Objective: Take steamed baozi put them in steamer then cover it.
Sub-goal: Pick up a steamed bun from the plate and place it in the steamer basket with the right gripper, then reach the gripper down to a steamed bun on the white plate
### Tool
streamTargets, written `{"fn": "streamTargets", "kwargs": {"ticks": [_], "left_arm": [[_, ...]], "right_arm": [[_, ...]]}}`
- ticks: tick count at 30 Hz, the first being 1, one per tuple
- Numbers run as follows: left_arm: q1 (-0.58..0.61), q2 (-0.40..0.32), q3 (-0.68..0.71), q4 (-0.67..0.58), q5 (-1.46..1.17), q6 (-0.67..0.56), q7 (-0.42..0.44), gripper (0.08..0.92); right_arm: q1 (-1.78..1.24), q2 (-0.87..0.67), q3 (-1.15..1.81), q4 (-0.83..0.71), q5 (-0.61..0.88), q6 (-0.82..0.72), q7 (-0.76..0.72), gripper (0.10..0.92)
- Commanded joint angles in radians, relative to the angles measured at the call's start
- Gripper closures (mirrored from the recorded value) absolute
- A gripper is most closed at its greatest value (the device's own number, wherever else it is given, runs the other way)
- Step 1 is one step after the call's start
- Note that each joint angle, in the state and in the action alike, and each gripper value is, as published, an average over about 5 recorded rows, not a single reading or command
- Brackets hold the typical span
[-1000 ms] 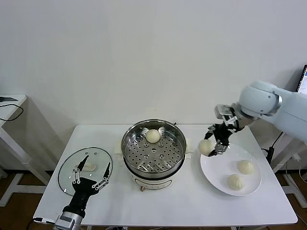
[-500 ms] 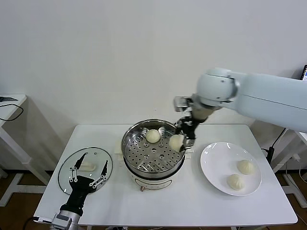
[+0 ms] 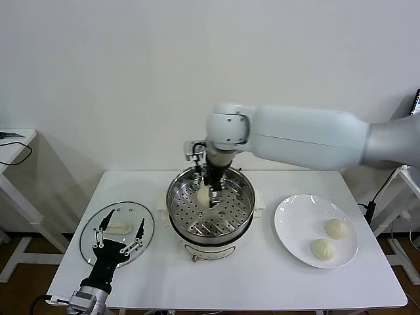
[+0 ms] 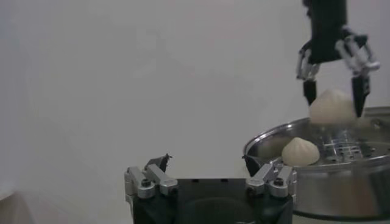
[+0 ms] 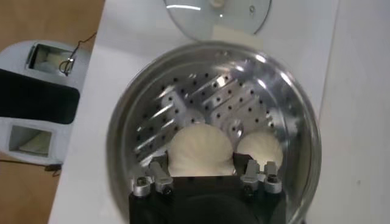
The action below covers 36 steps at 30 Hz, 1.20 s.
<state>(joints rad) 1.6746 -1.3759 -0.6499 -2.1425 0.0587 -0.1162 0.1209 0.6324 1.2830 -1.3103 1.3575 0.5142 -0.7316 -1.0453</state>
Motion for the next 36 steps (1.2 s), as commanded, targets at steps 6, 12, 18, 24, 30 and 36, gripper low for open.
{"fn": "streamTargets", "kwargs": {"ticks": [6, 12, 18, 24, 30, 36], "left_arm": [[-0.003, 0.001, -0.005, 0.006, -0.001, -0.001, 0.001, 0.177], [-0.004, 0.000, -0.001, 0.009, -0.001, -0.001, 0.001, 0.177], [0.001, 0.001, -0.003, 0.009, 0.000, -0.002, 0.002, 0.177], [0.005, 0.000, 0.000, 0.006, 0.001, -0.002, 0.001, 0.177], [0.007, 0.000, 0.010, -0.002, 0.005, -0.002, -0.001, 0.177], [0.011, 0.001, 0.022, -0.003, 0.015, -0.001, -0.003, 0.177]], "right_arm": [[-0.164, 0.221, 0.054, -0.263, -0.124, 0.004, -0.011, 0.330], [-0.180, 0.231, 0.057, -0.277, -0.141, 0.007, -0.014, 0.320], [-0.165, 0.196, 0.069, -0.246, -0.138, 0.009, -0.017, 0.218], [-0.070, 0.016, 0.074, -0.100, -0.072, 0.015, -0.031, 0.203], [0.104, -0.314, 0.026, 0.123, -0.022, 0.079, -0.110, 0.203], [0.151, -0.624, -0.007, 0.256, -0.124, 0.208, -0.205, 0.203]]}}
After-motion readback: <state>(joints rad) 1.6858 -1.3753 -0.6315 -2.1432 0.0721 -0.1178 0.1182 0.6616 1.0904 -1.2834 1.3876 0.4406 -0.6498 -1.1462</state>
